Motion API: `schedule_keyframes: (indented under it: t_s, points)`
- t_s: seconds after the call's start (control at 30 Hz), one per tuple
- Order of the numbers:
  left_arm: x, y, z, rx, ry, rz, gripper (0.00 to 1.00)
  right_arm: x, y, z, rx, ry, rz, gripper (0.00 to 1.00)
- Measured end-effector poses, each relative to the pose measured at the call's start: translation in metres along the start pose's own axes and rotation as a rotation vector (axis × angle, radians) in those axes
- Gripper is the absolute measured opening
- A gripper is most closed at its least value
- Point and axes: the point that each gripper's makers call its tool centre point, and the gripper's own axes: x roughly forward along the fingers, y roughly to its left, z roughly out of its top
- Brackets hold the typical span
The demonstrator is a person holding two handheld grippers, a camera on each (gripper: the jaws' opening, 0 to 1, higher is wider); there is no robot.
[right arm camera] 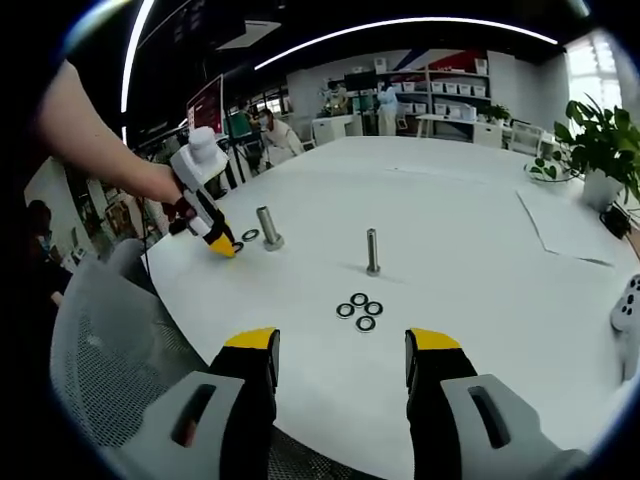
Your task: Place the washer onto the threaded stud by aligning its center hole with the stud, sliding it down to the base, and recovering from edge contact or off-axis alignment until the washer reaches the visible bottom stop.
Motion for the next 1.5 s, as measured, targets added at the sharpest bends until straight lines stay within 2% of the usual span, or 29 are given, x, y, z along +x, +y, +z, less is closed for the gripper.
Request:
schedule_keyframes:
  t_s: [0.27, 0.67, 0.8, 0.9, 1.17, 1.5]
  points:
    - [0.0028, 0.0009, 0.0008, -0.001, 0.059, 0.003, 0.27, -0.0003, 0.0001, 0.0002, 0.001, -0.001, 0.001, 0.53]
    - [0.0027, -0.0005, 0.0010, 0.018, 0.099, -0.009, 0.27, -0.0003, 0.0006, -0.0003, 0.001, 0.000, 0.004, 0.53]
    - [0.0028, -0.0040, 0.0034, 0.048, 0.075, -0.016, 0.21, -0.0001, 0.0006, -0.0003, -0.001, 0.001, 0.004, 0.53]
    - [0.0031, -0.0024, 0.0026, 0.041, 0.079, -0.014, 0.21, 0.0000, 0.0005, -0.0002, 0.000, 0.000, 0.003, 0.53]
    - [0.0034, -0.0035, 0.0037, 0.069, 0.141, -0.017, 0.21, 0.0006, 0.0009, -0.0015, -0.002, 0.007, 0.006, 0.53]
    - [0.0042, -0.0027, 0.0021, 0.103, 0.163, -0.030, 0.22, 0.0007, 0.0005, -0.0020, 0.001, 0.007, 0.005, 0.53]
